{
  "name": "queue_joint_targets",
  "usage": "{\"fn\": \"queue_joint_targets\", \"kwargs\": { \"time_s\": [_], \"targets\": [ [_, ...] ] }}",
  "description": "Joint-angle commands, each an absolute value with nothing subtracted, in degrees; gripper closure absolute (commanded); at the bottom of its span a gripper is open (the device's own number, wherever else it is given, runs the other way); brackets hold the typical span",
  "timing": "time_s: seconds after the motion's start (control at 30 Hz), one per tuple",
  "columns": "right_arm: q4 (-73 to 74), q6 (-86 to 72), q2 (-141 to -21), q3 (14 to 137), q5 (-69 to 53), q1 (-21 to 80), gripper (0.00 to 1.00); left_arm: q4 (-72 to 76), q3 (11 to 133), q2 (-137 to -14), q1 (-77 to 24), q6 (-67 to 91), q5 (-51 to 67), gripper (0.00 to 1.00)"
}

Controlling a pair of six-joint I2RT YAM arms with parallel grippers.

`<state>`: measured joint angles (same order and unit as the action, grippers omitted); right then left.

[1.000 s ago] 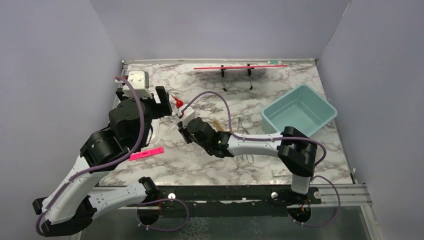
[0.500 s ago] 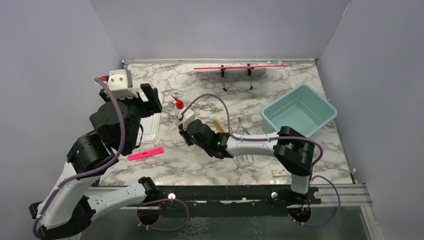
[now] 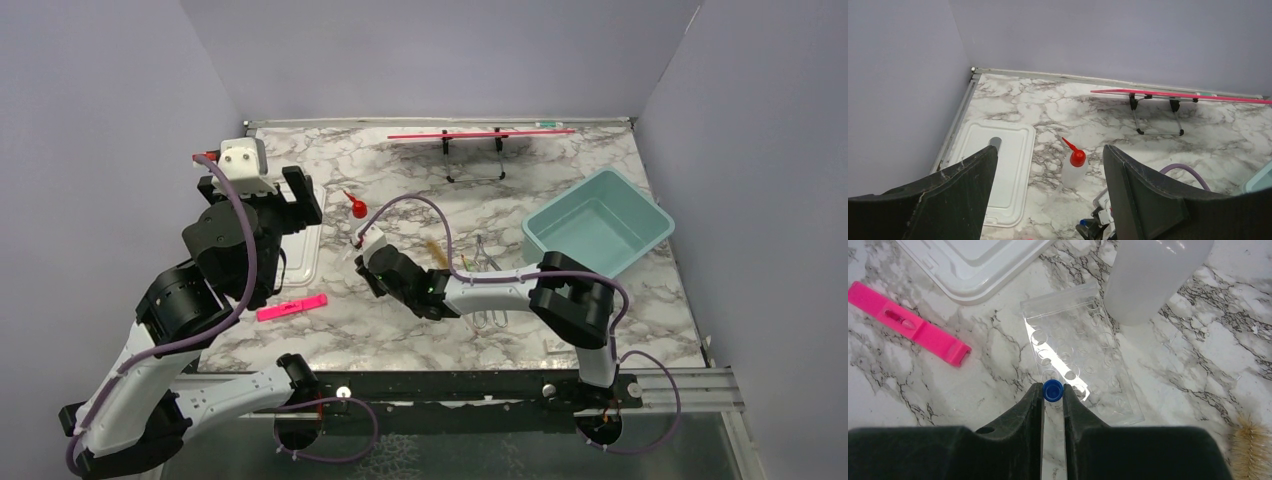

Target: Organize the chemistry lab equipment

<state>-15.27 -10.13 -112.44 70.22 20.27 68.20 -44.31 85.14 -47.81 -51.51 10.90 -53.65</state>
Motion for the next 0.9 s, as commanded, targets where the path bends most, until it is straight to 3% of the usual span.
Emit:
{"fn": "queue_joint_targets", "kwargs": {
  "time_s": [0.0, 0.13, 0.37, 0.5, 0.73, 0.87],
  "targets": [
    [-15.4, -11.0, -114.6, 70.9, 20.3, 68.5, 0.79, -44.3, 85.2, -47.9, -51.8, 9.2, -55.5, 0.20],
    [-16.0, -11.2, -114.5, 70.1, 20.2, 68.5, 0.72, -43.9, 85.1, -47.9, -51.8, 8.8, -55.5, 0.20],
    [-13.7, -14.5, -110.0, 70.0, 20.7, 68.4, 0.41, -43.5, 85.3, -48.3, -51.8, 8.3, -55.4, 0.20],
    [-9.6, -18.3, -105.9, 70.9, 21.6, 68.4, 0.31, -43.5, 85.4, -48.5, -51.8, 8.8, -54.5, 0.20],
    [1.4, -29.8, -98.0, 68.2, 24.1, 68.1, 0.30, -43.6, 83.1, -47.8, -51.8, 12.2, -49.9, 0.19],
    [16.2, -45.4, -95.5, 67.7, 23.1, 65.0, 0.37, -43.6, 79.8, -47.3, -51.8, 15.3, -46.0, 0.17]
  ]
}}
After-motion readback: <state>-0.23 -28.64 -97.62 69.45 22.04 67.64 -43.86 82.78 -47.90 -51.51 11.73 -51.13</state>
